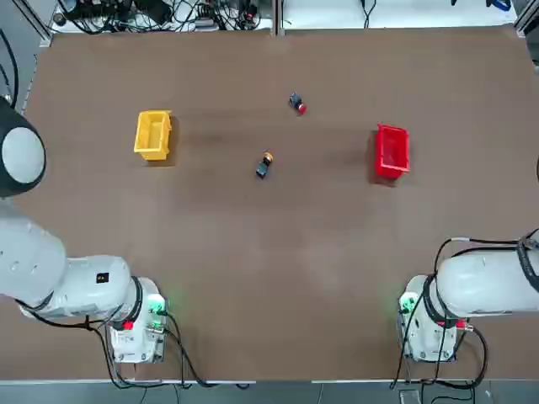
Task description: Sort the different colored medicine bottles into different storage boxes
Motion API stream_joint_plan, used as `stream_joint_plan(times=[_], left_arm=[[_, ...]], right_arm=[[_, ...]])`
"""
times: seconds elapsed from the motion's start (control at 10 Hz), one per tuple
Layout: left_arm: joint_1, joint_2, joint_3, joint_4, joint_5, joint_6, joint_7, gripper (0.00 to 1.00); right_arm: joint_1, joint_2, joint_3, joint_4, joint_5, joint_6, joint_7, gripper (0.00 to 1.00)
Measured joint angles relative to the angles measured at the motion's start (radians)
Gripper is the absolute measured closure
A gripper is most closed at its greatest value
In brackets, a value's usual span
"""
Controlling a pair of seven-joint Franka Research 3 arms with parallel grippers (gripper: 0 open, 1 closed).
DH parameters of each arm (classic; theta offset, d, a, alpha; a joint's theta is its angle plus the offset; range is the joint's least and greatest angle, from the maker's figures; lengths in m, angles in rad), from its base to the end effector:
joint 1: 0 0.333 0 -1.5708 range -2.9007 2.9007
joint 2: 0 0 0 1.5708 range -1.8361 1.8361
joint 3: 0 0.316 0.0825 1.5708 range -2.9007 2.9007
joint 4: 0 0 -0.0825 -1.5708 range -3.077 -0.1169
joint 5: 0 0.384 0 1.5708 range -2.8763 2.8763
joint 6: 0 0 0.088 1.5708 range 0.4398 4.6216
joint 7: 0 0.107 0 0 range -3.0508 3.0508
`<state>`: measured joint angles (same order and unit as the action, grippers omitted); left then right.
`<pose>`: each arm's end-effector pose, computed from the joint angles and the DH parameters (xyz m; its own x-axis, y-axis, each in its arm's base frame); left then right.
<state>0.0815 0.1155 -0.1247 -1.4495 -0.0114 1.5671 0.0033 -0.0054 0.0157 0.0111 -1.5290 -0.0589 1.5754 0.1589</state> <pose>0.5894 -0.0222 0.6158 0.9990 -0.0457 0.0031 -0.0457 -0.9986 0.0257 0.5604 -0.0031 0.6361 0.9876 -0.1521 0.0396 -0.1541 -0.9866 0.0531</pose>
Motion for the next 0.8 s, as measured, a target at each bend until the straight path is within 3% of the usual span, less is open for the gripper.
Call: stream_joint_plan(times=[0.6,0.8], left_arm=[[-0.003,-0.004,-0.006,0.010,0.000,0.000,0.005,0.00],[-0.011,-0.004,-0.009,0.012,0.000,0.000,0.006,0.00]], right_arm=[[0.004,0.000,0.004,0.000,0.016,0.000,-0.001,0.01],[0.047,0.003,0.010,-0.002,0.051,0.014,-0.014,0.01]])
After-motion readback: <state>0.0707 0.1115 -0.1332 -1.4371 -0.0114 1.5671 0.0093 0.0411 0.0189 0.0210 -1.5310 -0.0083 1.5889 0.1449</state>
